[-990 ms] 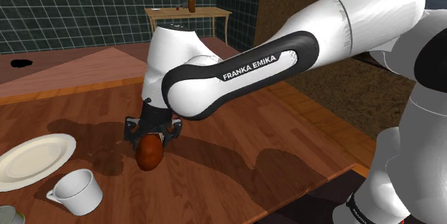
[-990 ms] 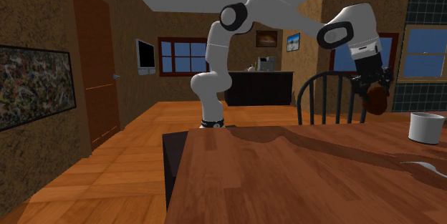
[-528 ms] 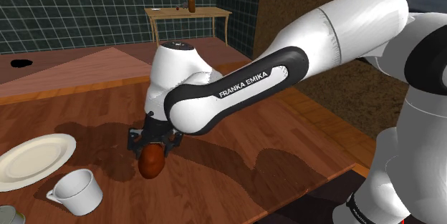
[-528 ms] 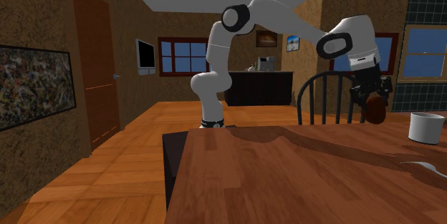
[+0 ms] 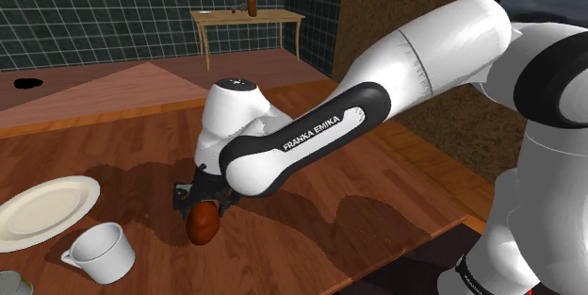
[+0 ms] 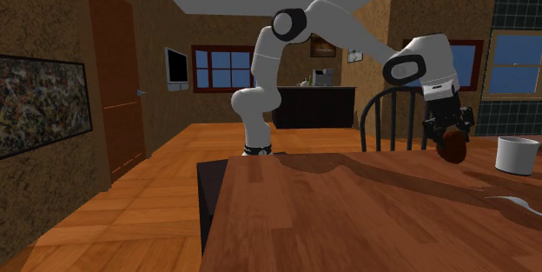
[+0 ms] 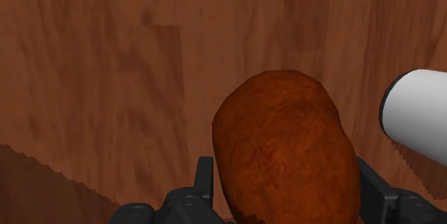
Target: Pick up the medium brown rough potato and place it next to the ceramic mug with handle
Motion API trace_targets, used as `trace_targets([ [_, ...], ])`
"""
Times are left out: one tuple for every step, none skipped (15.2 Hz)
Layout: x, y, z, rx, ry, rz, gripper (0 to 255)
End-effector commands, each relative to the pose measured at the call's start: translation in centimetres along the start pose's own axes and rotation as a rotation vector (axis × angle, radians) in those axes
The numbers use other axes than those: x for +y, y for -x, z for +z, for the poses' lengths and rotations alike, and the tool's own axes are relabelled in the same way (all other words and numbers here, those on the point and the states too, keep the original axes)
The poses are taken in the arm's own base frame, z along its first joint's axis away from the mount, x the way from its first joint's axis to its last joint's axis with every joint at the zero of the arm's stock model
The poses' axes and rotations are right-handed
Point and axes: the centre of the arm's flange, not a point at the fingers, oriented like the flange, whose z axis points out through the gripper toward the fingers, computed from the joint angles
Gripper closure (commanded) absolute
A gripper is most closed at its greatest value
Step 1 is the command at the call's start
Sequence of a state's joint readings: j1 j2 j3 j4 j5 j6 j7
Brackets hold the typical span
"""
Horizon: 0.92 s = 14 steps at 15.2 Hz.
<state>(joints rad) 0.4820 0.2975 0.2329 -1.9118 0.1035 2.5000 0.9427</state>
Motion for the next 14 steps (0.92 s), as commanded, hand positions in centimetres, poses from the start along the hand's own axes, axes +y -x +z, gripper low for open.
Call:
trace_targets([
  [0.4,0.2,1.1,0.000,0.000,0.000,255],
  [0.5,0.2,1.6,0.000,0.000,0.000,255],
  [0.7,0.2,2.1,0.000,0.000,0.000,255],
  [0.9,0.3,2.6,0.000,0.000,0.000,255],
  [1.0,0.3,3.1,0.000,0.000,0.000,255],
  [1.2,0.3,3.6,0.000,0.000,0.000,255],
  [1.3,0.3,3.9,0.000,0.000,0.000,255],
  [1.3,0.3,3.9,0.000,0.000,0.000,255],
  [1.3,0.3,3.9,0.000,0.000,0.000,255],
  [1.3,0.3,3.9,0.000,0.000,0.000,255],
  [1.3,0.3,3.9,0.000,0.000,0.000,255],
  [1.3,0.3,3.9,0.000,0.000,0.000,255],
  [1.3,0.3,3.9,0.000,0.000,0.000,255],
  [1.3,0.3,3.9,0.000,0.000,0.000,255],
])
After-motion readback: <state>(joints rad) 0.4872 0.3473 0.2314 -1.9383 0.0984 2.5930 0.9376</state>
